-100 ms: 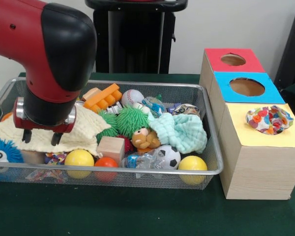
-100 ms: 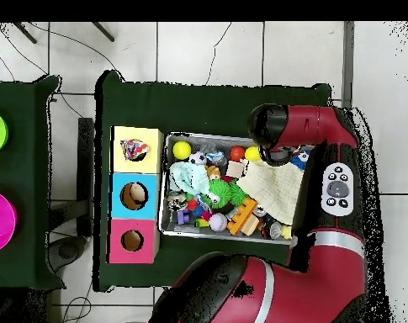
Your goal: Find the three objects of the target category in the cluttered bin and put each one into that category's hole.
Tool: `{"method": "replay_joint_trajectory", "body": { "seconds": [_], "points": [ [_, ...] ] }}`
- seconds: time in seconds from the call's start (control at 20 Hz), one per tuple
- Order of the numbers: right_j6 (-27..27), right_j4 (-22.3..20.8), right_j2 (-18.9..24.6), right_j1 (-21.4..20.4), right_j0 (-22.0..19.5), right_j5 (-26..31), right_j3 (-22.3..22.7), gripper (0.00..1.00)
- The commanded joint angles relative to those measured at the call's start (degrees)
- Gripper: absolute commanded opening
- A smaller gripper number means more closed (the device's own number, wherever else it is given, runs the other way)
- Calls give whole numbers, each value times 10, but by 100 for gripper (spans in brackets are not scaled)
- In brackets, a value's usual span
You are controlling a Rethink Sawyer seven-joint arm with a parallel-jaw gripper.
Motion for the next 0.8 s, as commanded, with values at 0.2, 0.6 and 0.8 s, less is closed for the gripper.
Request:
{"method": "replay_joint_trajectory", "body": {
  "seconds": [0.2, 0.6, 0.8],
  "points": [
    [-98, 8, 37, 6, -30, 27, 83, 100],
    [-102, 18, 54, -5, -37, 22, 85, 100],
    [-106, 27, 63, -26, -37, 17, 90, 100]
  ]
}}
